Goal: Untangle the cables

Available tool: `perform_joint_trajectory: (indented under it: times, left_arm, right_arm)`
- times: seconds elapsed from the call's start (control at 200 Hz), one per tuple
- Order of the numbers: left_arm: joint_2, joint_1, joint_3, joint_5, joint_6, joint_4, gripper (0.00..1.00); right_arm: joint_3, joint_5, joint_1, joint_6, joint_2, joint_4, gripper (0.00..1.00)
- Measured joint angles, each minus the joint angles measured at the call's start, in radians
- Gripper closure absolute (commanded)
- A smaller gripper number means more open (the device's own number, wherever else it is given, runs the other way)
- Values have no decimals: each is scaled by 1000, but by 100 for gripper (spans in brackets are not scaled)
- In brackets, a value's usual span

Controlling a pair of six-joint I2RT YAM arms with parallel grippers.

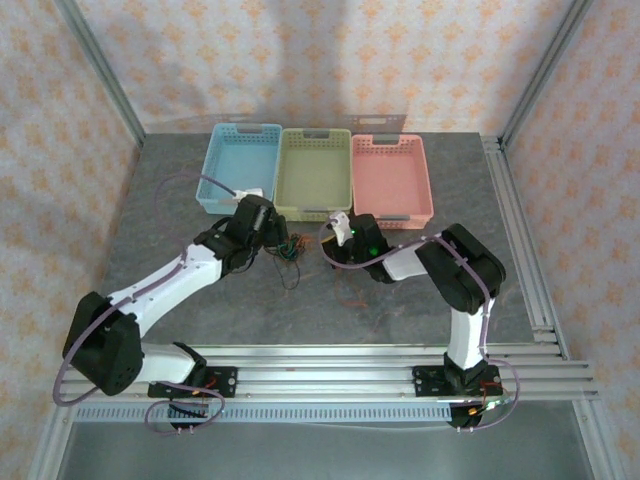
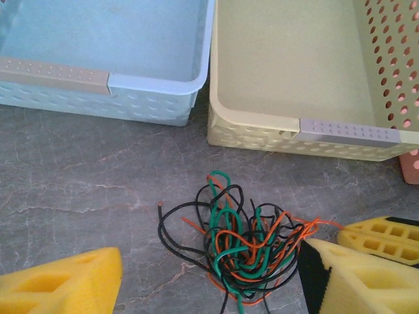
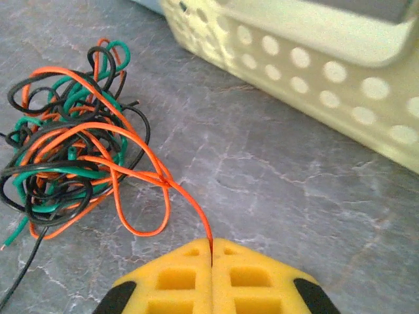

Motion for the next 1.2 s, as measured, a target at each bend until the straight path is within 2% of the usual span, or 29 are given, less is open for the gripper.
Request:
perform_joint_trajectory:
  times: [0.16,0.395,0.666,0.981,1.121,1.201]
  left_arm:
    - [98,7,63,54,-17,-50,36]
    - [237,9,115,122,-24,-112,52]
    - [289,9,150,197,-24,-148,56]
    - [349,8,190,227,-23,-169,56]
    - [351,8,198,231,-17,-177,61]
    - [354,8,207,235,-15,-180,68]
  right_arm:
    - [-14,38,-7,33,-19,76,100]
    - [-14,68,-11,66,-19,119,100]
    - [-14,91,-11,80,-19,119,100]
    - [-13,98,-11,84,-19,119,100]
    - [-13,98,-11,84,-19,119,100]
    - [-13,98,-11,84,-19,119,100]
